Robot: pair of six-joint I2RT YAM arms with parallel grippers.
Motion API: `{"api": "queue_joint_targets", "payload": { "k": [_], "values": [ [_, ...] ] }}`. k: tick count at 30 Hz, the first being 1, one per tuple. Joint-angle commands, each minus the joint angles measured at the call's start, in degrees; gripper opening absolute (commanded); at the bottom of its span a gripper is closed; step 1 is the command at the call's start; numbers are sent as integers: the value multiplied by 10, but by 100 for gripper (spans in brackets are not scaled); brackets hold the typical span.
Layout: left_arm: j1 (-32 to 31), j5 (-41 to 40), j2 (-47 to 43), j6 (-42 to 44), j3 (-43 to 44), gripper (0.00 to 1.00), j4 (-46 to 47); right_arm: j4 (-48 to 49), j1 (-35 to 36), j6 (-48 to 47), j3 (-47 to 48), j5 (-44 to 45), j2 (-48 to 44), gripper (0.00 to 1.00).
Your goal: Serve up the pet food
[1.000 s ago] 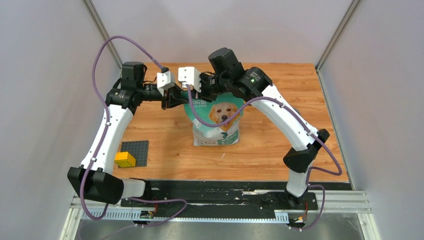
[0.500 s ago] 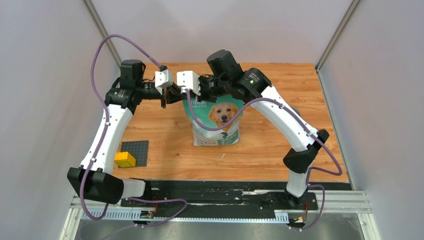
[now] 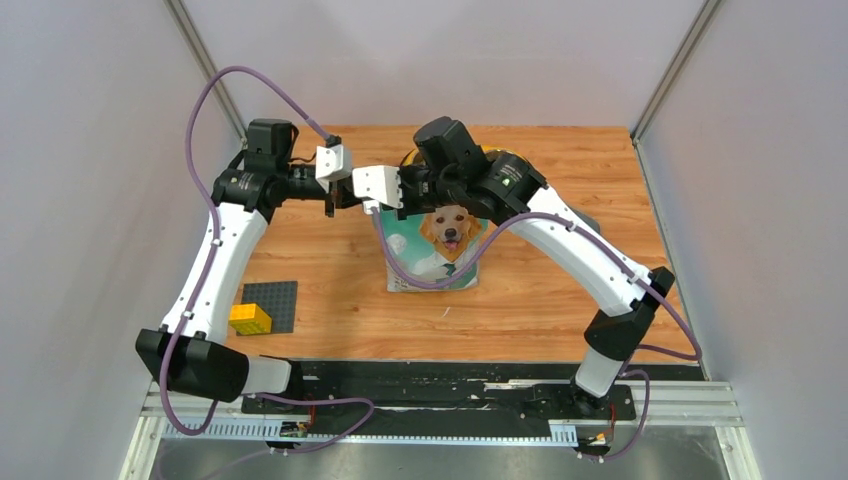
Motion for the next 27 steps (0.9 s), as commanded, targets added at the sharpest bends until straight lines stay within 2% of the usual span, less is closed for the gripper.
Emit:
{"api": "queue_joint_targets", "payload": {
  "k": [1,12,27],
  "values": [
    [11,-49,-13,18,13,0,-20,-71,-27,-27,-41,102,-75,0],
    [12,-61,-26,14,8,0,-14,-77,-68,6,-110,128,-156,0],
    [13,-40,-22,5,14,0,-13,-67,-121,32,-167,214,-255,0]
  ]
}}
